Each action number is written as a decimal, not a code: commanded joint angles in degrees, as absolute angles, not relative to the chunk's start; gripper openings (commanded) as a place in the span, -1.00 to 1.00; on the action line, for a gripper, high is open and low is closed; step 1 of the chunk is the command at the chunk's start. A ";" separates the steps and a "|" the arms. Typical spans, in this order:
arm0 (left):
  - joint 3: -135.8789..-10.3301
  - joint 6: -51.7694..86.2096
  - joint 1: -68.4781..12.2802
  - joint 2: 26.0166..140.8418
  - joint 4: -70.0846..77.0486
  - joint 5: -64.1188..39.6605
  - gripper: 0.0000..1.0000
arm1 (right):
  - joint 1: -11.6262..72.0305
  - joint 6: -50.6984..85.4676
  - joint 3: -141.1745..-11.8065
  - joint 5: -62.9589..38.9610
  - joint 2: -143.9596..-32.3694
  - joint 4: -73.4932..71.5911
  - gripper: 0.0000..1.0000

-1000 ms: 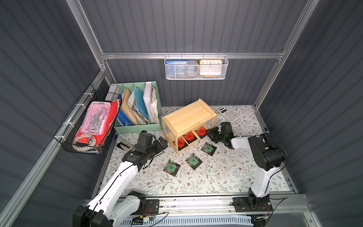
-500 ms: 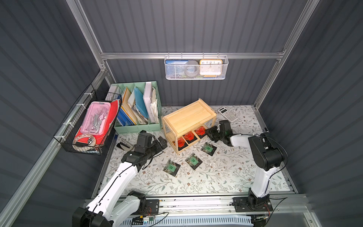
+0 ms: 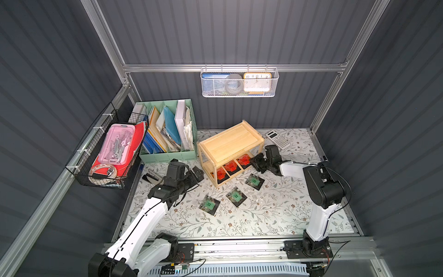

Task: Place the tea bags on the shelf by color
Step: Place the tea bag on the shelf.

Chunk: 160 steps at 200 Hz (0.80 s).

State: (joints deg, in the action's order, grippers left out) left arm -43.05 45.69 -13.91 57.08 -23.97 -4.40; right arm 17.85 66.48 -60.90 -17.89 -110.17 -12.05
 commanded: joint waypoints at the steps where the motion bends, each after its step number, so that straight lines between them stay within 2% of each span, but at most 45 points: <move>1: -43.01 44.56 -13.45 56.81 -24.18 -4.92 1.00 | 18.02 63.24 -63.29 -16.18 -110.00 -5.91 -0.28; 142: -42.85 44.95 -13.26 56.75 -24.02 -5.02 1.00 | 18.54 58.09 -67.63 -14.79 -109.53 3.11 -0.28; 160: -42.81 44.99 -13.23 56.60 -24.14 -5.01 1.00 | 18.52 57.77 -67.43 -12.08 -108.94 3.78 -0.28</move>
